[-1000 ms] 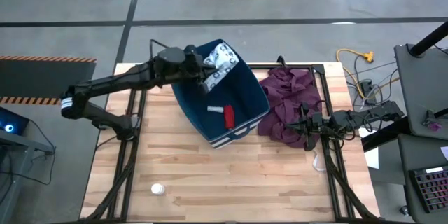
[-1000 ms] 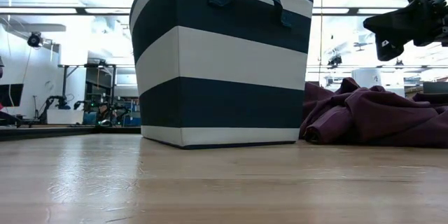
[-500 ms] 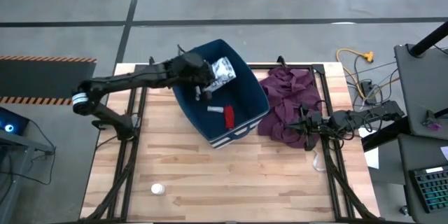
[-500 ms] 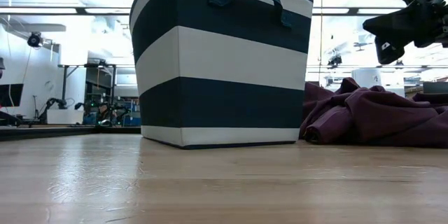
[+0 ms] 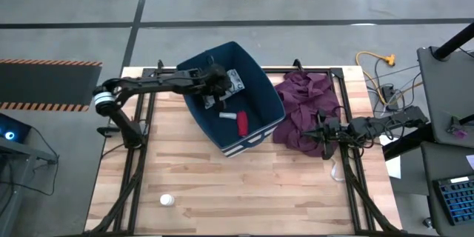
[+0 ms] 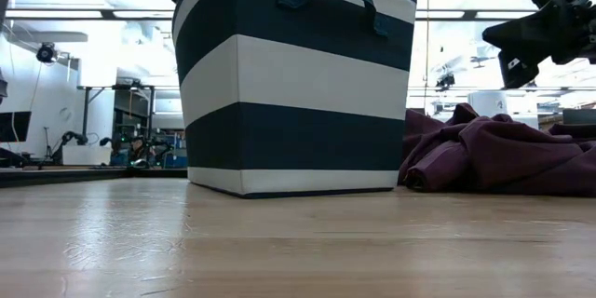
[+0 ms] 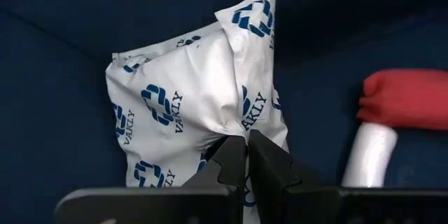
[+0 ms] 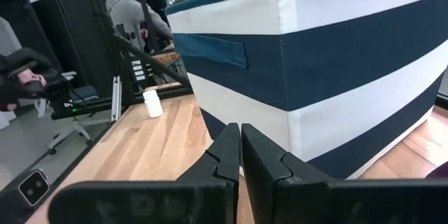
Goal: Pick & place medical supplies in basket/bin
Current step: Put the white napkin into the laundry bin
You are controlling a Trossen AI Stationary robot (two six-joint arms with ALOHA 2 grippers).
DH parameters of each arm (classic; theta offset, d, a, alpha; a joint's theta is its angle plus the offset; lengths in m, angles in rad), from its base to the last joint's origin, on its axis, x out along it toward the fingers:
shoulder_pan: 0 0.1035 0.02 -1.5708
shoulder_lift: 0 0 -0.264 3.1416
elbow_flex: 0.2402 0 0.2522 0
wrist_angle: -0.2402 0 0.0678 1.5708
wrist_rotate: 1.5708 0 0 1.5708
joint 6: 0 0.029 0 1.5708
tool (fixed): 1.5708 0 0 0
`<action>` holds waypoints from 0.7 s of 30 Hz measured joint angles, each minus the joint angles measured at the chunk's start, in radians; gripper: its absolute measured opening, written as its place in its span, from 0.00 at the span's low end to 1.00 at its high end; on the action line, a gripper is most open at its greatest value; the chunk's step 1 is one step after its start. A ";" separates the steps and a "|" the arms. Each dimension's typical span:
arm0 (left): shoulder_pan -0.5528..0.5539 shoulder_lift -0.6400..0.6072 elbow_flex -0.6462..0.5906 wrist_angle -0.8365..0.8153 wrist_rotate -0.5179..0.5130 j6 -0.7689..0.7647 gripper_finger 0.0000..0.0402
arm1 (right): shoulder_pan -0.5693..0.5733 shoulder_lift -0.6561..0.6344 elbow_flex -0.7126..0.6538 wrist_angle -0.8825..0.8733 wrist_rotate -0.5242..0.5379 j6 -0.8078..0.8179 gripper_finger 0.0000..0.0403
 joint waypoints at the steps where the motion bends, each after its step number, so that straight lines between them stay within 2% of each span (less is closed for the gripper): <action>1: 0.001 0.013 0.000 0.000 -0.001 0.006 0.00 | 0.000 0.003 0.000 0.000 0.000 0.000 0.02; 7: 0.002 0.072 0.000 -0.001 -0.017 0.007 0.00 | 0.000 0.023 0.000 0.000 0.000 0.013 0.02; 15: 0.006 0.105 0.000 -0.004 -0.022 0.014 0.00 | 0.000 0.054 0.000 0.000 0.001 0.111 0.02; 21: 0.007 0.105 0.000 -0.004 -0.019 0.015 0.08 | 0.000 0.069 0.000 0.000 0.005 0.111 0.02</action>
